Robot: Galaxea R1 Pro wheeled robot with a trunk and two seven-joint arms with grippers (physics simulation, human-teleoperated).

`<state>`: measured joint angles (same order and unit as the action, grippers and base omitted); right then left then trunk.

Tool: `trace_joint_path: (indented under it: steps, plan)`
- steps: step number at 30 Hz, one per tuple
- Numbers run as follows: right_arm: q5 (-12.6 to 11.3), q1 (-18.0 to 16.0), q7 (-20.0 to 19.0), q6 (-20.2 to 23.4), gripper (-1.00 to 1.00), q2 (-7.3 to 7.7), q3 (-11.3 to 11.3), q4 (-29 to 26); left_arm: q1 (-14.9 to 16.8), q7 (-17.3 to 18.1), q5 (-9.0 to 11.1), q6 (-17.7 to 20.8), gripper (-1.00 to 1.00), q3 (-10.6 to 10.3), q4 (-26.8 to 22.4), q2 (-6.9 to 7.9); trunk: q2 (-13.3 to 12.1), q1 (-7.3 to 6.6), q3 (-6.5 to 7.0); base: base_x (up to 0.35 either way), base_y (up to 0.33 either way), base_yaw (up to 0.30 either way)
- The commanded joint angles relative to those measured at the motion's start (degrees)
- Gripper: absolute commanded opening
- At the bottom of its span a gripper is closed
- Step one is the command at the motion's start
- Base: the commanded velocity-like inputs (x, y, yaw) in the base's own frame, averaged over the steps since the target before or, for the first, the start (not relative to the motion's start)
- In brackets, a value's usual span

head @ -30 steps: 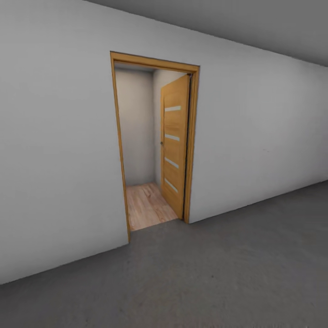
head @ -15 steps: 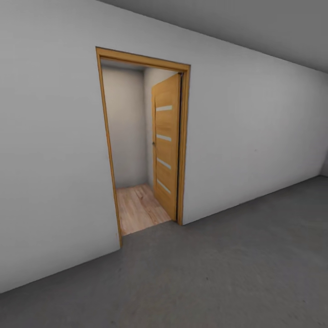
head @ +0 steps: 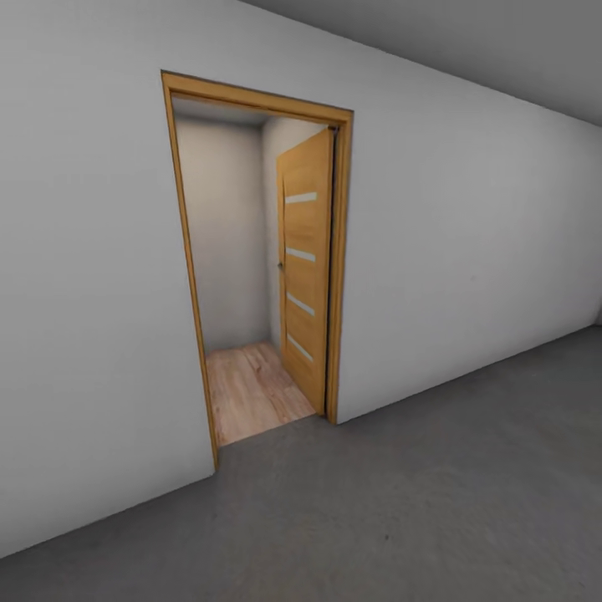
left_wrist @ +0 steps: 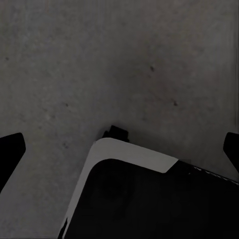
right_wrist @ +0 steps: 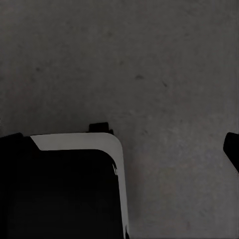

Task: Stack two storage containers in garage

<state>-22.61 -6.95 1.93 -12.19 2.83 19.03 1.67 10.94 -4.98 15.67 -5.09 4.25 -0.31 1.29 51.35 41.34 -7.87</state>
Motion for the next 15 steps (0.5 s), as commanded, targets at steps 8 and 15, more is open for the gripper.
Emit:
trace_joint_path:
  steps: [8,15]
  plan:
    - [-0.4,-0.1,0.1,-0.4,1.0,-0.03,0.5,0.2,0.0,0.0,0.0,-0.2,1.0,0.4,0.0,-0.06,0.1,0.04,-0.08,0.325,0.0,0.0]
    - [-0.4,-0.1,0.1,-0.4,1.0,-0.07,0.5,0.2,0.0,0.0,0.1,-0.1,1.0,0.3,0.0,-0.04,0.1,0.04,-0.08,0.325,0.0,0.0]
